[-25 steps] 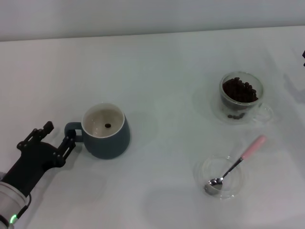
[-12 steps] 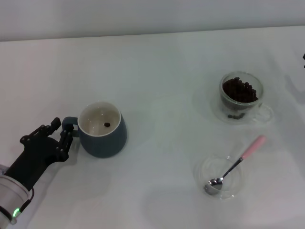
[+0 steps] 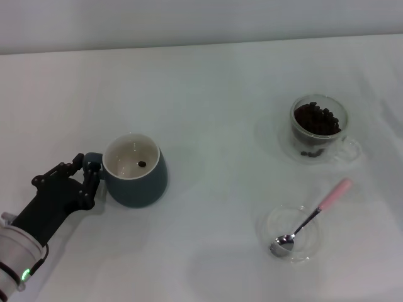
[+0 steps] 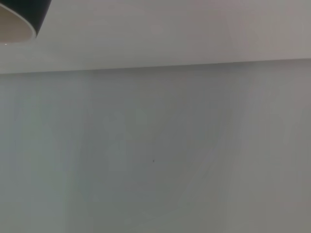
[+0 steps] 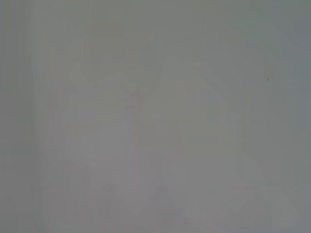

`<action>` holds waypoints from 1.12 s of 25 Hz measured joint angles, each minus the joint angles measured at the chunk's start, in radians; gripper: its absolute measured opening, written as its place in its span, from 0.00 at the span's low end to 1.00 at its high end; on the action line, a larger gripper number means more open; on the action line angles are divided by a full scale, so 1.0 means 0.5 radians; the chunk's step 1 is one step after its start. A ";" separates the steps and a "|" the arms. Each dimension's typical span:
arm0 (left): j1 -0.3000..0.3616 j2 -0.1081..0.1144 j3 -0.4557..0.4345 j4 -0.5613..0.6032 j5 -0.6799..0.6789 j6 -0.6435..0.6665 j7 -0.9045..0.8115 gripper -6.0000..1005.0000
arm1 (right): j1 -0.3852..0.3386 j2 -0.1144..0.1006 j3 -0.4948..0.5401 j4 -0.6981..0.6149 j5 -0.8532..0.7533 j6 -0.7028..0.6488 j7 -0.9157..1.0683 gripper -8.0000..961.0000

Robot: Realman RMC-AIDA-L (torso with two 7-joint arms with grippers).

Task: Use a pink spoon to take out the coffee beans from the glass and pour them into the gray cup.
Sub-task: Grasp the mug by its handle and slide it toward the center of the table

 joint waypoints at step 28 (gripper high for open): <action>-0.095 0.002 0.120 -0.055 0.024 0.083 0.043 0.15 | -0.004 0.000 0.005 0.000 0.002 -0.011 -0.006 0.84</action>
